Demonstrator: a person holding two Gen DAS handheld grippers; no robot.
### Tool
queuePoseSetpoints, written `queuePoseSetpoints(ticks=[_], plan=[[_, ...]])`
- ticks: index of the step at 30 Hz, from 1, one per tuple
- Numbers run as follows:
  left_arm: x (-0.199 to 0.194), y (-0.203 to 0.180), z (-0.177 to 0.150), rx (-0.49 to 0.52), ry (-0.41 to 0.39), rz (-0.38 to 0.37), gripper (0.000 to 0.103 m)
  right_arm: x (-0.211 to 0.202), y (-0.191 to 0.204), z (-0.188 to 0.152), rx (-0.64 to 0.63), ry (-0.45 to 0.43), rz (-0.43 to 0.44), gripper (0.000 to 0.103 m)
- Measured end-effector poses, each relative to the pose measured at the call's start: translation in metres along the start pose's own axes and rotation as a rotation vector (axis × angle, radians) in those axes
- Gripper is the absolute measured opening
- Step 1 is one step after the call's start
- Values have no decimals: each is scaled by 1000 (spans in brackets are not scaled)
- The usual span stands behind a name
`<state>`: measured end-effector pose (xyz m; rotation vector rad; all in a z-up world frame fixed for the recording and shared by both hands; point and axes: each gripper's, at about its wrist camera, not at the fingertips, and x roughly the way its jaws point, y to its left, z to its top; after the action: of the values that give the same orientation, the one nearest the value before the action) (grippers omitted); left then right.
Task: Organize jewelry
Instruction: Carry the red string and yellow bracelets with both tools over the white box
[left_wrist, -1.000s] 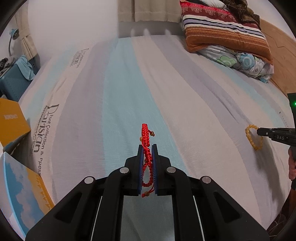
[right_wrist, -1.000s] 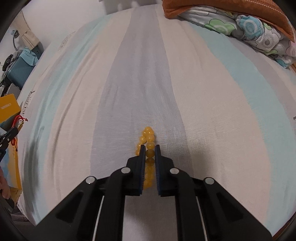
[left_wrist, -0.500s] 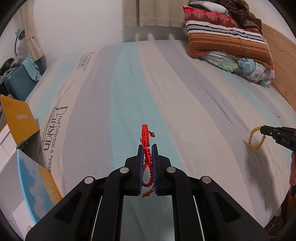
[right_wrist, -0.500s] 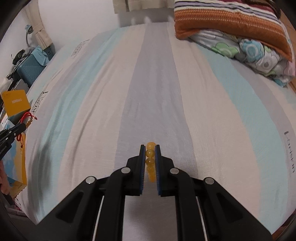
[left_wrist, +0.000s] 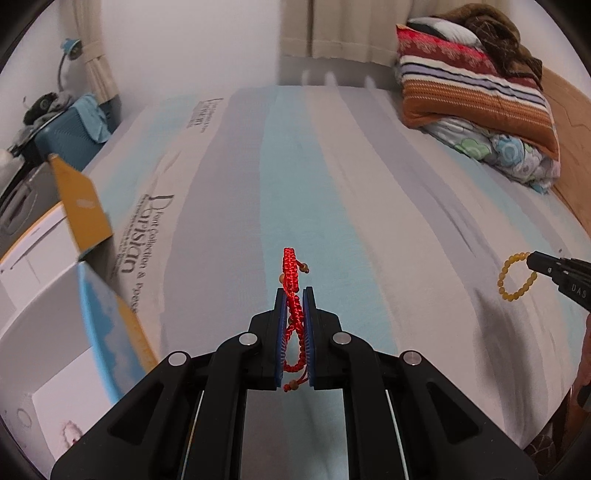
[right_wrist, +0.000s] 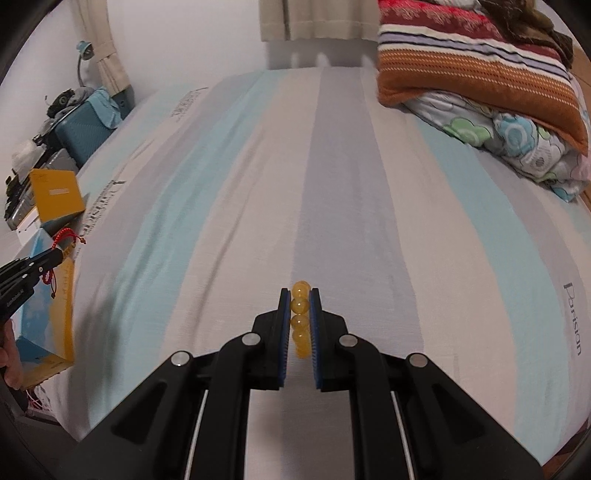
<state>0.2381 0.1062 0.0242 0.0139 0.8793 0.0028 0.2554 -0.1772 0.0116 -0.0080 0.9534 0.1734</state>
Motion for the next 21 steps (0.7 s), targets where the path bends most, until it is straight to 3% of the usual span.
queuePoseSetpoints(ticks=[10,21], plan=[[-55,48,-17,-72,-31,44,8,-34,67,15,-70,-51,62,9],[-112,124,-47,-196,-57,110,8,-66,175,21,-179,-86,161,9]])
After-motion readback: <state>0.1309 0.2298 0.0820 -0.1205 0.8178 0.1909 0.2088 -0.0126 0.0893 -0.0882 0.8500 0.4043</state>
